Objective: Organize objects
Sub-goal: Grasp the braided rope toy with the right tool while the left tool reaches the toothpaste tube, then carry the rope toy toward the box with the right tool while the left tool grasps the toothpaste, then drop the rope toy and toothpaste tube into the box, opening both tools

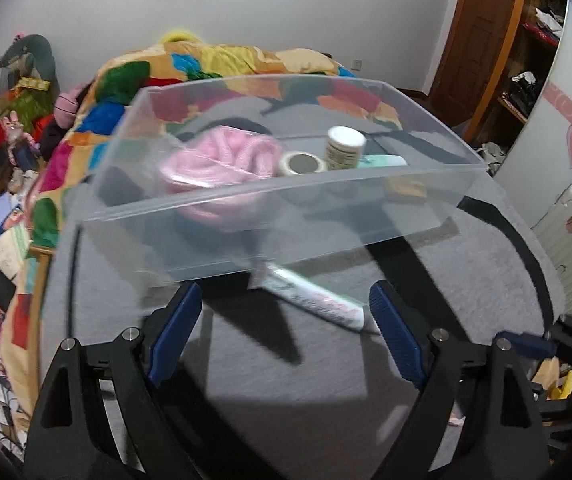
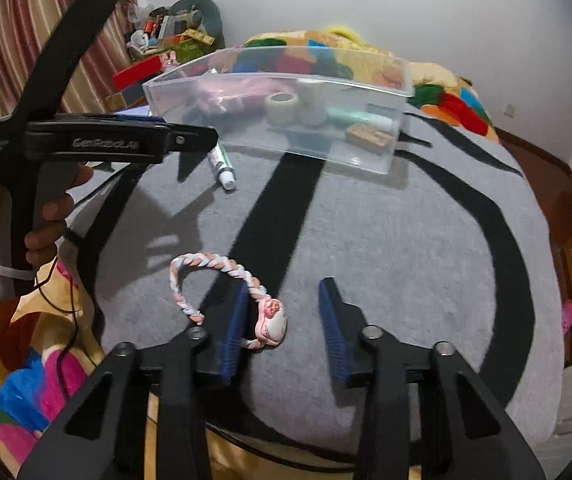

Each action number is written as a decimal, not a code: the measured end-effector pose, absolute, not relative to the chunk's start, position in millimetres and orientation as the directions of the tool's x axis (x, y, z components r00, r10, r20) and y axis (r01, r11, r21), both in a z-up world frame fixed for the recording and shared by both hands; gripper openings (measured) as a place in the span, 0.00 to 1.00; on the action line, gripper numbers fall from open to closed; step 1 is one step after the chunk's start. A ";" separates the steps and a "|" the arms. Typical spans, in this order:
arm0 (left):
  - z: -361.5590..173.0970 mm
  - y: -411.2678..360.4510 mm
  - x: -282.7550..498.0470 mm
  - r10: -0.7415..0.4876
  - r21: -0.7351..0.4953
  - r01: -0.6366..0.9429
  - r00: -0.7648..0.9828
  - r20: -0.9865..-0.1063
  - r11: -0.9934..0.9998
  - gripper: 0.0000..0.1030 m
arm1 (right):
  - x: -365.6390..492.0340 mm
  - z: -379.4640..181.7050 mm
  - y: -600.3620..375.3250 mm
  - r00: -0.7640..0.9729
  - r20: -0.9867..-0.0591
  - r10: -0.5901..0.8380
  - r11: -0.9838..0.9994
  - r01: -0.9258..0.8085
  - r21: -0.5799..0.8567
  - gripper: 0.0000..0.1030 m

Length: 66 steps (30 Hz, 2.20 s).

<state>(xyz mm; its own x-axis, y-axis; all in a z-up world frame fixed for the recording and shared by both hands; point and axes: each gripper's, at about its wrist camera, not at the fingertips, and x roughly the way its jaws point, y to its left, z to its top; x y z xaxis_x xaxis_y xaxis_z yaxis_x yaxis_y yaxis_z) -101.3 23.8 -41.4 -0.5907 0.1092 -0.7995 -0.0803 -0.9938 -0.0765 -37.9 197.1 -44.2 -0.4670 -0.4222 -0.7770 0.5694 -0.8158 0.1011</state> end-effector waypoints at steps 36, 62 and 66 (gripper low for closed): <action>-5.5 5.5 -50.3 0.143 -0.086 -0.115 -0.711 -0.689 -0.990 0.13 | -94.3 8.9 184.5 -0.576 -0.641 -0.507 -0.827 0.535 0.173 0.11; 0.9 1.6 -157.9 0.168 -0.139 -0.098 -0.694 -0.700 -0.985 0.15 | -182.1 2.4 158.0 -0.548 -0.704 -0.452 -0.856 0.489 0.169 0.13; 7.1 3.1 -147.6 0.169 -0.131 -0.109 -0.707 -0.686 -0.985 0.18 | -178.7 7.1 161.3 -0.554 -0.696 -0.456 -0.852 0.497 0.163 0.29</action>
